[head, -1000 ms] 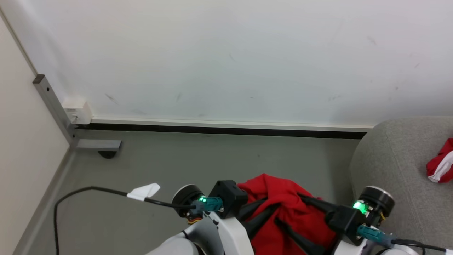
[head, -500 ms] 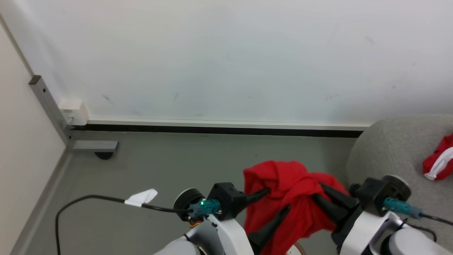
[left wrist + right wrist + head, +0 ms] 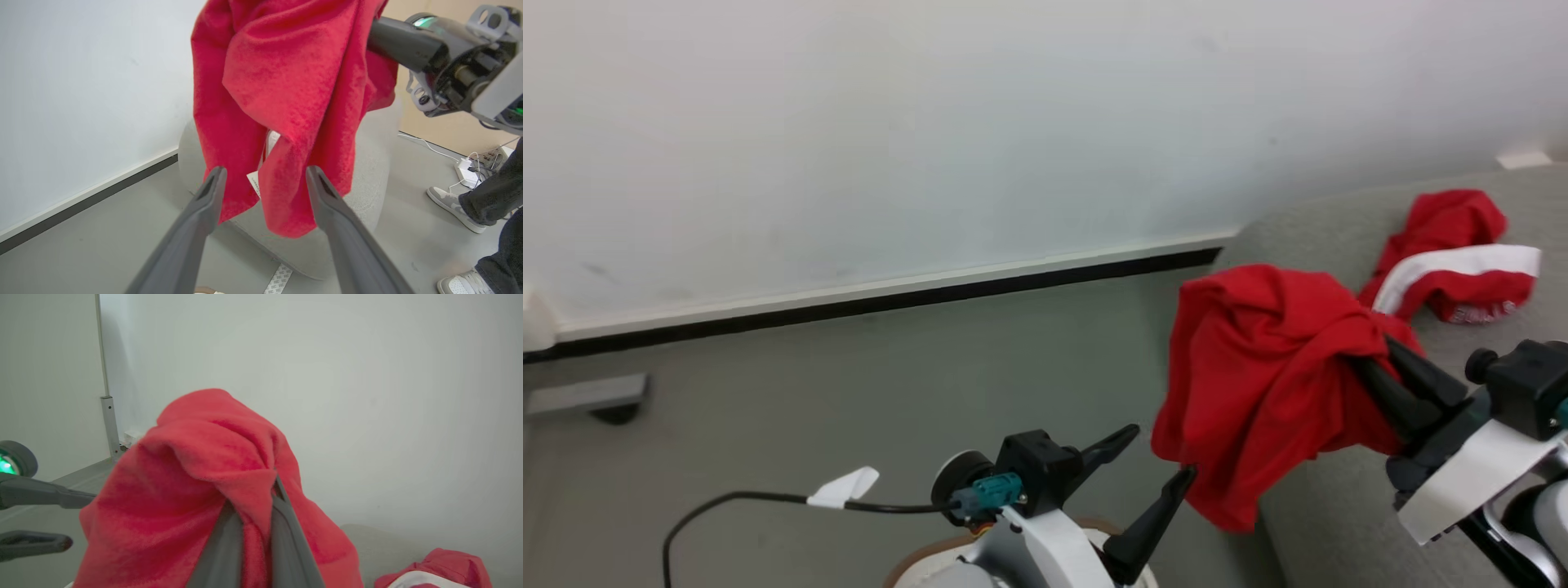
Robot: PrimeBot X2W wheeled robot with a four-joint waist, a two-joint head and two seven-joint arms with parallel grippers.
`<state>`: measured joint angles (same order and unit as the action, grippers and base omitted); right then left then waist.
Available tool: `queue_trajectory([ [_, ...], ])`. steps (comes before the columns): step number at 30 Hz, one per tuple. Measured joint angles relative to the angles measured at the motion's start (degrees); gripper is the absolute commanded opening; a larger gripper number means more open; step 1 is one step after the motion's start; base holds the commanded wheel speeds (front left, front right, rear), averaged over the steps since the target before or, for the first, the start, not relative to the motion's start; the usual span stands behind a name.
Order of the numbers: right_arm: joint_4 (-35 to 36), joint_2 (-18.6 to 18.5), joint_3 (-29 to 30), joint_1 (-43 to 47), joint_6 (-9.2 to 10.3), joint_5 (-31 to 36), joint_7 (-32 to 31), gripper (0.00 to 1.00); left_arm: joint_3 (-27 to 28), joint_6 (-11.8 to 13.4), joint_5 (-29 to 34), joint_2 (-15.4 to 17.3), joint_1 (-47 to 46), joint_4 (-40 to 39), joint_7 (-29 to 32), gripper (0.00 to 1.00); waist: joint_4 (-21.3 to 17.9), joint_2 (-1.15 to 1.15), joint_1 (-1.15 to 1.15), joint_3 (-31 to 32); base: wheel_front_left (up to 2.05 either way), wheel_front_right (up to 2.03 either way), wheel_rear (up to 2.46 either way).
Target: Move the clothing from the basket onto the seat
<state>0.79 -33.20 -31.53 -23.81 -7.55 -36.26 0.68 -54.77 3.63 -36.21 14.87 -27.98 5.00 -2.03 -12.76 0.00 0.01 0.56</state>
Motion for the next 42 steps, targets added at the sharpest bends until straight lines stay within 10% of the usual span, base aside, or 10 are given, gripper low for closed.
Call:
queue_trajectory([
  [9, 1.6, -0.62, 5.65, 3.07, 0.0, 1.4, -1.13, 0.0, -1.02, -1.01, -0.2, -3.16, -0.85, 3.23, -2.41, 1.0, -7.27, 0.0, 0.0, -1.79, 0.0, 0.0, 0.0],
  [20, -4.67, 5.76, 22.87, -1.97, 0.0, 6.11, -0.47, 0.0, 0.23, -1.78, 3.28, -3.49, -11.38, 3.78, -0.96, 1.0, -6.87, 0.0, 0.0, -12.0, 0.0, 0.0, 0.0],
  [42, -48.48, 2.1, 61.45, -41.54, 0.0, 30.48, 8.47, 0.0, 1.44, -0.55, 12.18, -5.05, -27.75, 1.85, -3.7, 1.0, 5.33, 0.0, 0.01, -41.9, 0.0, 0.0, 0.0],
])
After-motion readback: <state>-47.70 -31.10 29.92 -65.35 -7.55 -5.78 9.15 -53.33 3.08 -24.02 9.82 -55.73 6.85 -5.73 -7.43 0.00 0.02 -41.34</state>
